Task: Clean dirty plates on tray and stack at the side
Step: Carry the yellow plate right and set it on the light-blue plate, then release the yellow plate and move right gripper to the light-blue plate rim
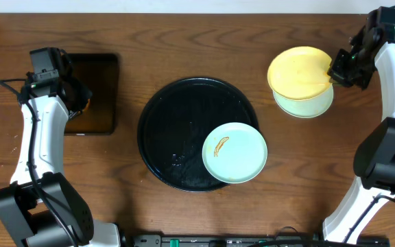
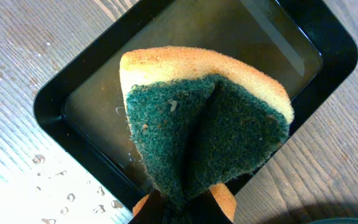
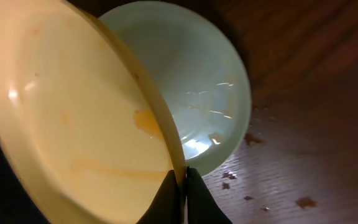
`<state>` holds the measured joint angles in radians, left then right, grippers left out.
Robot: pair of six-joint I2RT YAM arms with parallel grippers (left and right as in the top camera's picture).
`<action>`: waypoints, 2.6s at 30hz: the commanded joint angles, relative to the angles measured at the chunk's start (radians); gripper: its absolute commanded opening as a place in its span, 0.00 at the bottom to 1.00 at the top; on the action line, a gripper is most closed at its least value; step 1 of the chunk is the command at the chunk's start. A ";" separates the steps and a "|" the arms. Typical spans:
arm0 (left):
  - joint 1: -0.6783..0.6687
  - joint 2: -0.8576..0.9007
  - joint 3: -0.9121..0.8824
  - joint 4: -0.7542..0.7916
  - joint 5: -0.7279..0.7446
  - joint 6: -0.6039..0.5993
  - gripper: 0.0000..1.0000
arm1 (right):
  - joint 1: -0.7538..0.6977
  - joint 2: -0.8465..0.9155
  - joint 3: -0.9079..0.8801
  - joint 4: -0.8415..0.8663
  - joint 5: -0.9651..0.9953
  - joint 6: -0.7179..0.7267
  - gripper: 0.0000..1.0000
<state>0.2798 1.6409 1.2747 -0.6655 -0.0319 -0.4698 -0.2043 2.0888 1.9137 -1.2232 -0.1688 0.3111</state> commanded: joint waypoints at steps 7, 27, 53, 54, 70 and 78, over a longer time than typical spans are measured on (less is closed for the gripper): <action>0.003 0.008 -0.008 0.001 -0.005 0.014 0.08 | 0.010 0.008 -0.039 -0.003 0.055 0.040 0.78; 0.003 0.008 -0.008 -0.006 -0.005 0.014 0.08 | 0.287 -0.060 -0.039 -0.363 -0.058 -0.155 0.99; 0.003 0.008 -0.008 0.009 -0.005 0.014 0.08 | 0.614 -0.535 -0.845 0.062 -0.046 0.486 0.74; 0.003 0.008 -0.008 0.008 -0.005 0.014 0.08 | 0.623 -0.535 -0.853 0.074 -0.045 0.503 0.76; 0.003 0.008 -0.008 0.009 -0.005 0.014 0.08 | 0.676 -0.534 -1.007 0.305 0.003 0.652 0.60; 0.003 0.008 -0.008 0.008 -0.005 0.014 0.08 | 0.716 -0.534 -1.021 0.355 0.026 0.654 0.57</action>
<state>0.2798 1.6409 1.2732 -0.6563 -0.0315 -0.4698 0.4938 1.5631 0.9089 -0.8818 -0.1730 0.9543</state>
